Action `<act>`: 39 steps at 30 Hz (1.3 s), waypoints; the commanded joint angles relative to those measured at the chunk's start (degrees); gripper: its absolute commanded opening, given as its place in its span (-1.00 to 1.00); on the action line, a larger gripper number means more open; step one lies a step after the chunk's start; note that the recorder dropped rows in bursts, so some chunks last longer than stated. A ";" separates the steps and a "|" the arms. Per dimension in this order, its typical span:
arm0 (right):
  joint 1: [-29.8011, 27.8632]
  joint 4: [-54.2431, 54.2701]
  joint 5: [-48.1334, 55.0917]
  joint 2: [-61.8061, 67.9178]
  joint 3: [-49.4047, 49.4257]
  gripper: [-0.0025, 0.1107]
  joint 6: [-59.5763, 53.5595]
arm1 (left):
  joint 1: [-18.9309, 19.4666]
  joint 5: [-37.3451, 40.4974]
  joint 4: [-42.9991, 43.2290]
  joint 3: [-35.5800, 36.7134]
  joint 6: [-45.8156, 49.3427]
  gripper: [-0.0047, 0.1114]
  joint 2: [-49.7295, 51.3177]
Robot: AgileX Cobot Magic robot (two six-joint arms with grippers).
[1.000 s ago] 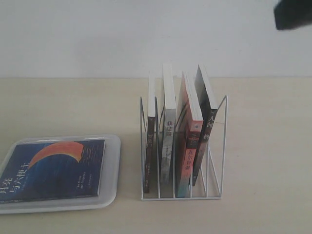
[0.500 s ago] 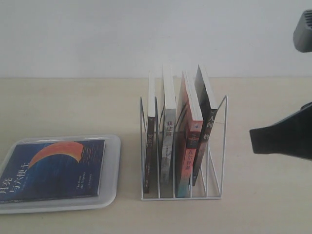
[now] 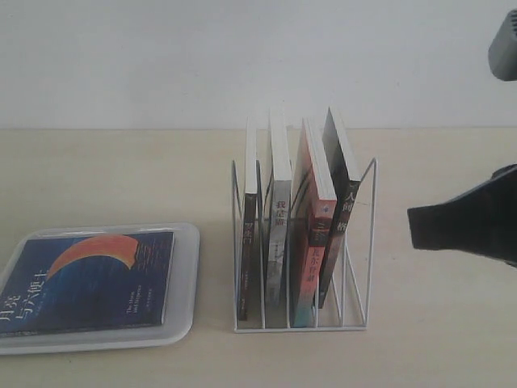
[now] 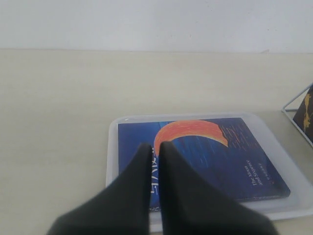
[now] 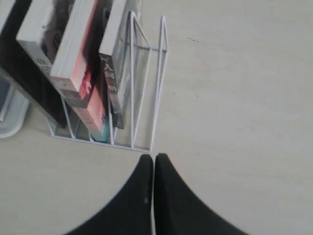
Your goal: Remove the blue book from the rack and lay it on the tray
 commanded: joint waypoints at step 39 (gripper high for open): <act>-54.31 -3.76 -59.64 -51.95 47.44 -0.96 -1.45 | 0.13 -0.45 -0.01 0.21 0.12 -0.84 -0.22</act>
